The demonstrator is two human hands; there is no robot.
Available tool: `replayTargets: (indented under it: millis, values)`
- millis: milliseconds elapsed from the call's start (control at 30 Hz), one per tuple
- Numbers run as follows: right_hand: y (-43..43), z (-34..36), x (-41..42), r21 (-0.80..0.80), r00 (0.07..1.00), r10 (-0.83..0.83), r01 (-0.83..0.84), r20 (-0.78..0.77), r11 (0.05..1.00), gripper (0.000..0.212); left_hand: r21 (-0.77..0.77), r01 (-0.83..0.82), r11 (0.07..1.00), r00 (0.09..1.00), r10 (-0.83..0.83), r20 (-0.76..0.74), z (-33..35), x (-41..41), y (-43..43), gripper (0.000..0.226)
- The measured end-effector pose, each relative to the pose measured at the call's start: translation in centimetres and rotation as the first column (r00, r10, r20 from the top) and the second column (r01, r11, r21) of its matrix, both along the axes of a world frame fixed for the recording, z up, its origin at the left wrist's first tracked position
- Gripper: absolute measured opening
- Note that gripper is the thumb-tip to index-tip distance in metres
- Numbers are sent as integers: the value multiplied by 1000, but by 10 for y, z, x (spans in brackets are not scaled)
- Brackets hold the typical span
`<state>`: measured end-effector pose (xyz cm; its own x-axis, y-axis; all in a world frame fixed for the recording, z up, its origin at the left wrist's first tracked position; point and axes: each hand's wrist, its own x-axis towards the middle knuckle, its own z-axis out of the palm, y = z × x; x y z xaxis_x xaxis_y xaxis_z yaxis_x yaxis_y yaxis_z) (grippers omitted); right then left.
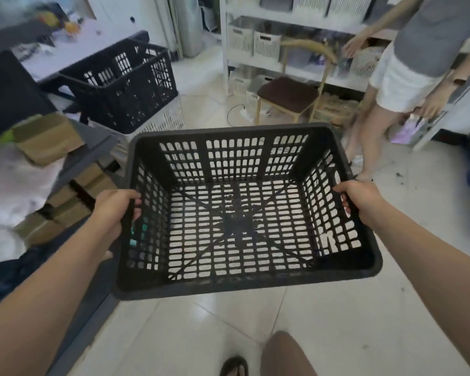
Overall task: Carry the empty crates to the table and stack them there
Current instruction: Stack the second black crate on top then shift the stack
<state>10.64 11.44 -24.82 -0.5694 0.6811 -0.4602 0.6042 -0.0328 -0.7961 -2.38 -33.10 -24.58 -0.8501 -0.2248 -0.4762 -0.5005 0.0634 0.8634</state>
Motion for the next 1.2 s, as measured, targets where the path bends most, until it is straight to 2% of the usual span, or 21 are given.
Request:
replayTargets:
  millis: [100,200,433,500,567,667,833,967,1000,1067,1133,1200]
  values:
    - [44,-5,-64,-10,998,60,-60,-9,998,16,11,-38,999,999,38,4,-1,-59,39,3]
    - [81,-10,-137,-18,993,115,-115,-1,993,19,6,-68,998,997,67,23,-2,-117,75,9]
    - [138,13,-320,50,966,258,-257,-18,965,14,-19,-229,973,973,229,-9,14,-229,133,9]
    - [144,23,-375,72,957,291,-289,-18,955,7,-21,-272,962,962,272,-23,23,-257,139,11]
    - [144,28,-432,97,947,319,-315,-29,944,18,-18,-325,945,946,325,-25,33,-290,137,7]
    - [133,38,-522,130,922,382,-372,-62,919,31,-9,-373,928,928,373,-2,46,-348,120,9]
    - [88,72,-669,197,876,467,-440,-120,876,21,-49,-422,905,905,418,-75,78,-454,66,14]
    - [41,107,-774,247,835,518,-470,-187,847,4,-45,-492,869,862,480,-164,116,-533,31,6]
    - [30,115,-800,249,821,537,-487,-196,837,8,-39,-512,858,849,498,-178,125,-552,23,8]
    - [10,128,-845,238,782,583,-537,-220,809,3,-50,-539,841,831,522,-193,142,-580,10,11]
    - [-9,136,-895,214,742,627,-590,-237,779,12,-68,-568,820,813,546,-200,151,-607,-1,11]
    - [-32,140,-950,230,707,666,-625,-237,746,12,-69,-618,783,774,590,-232,155,-638,-14,12]
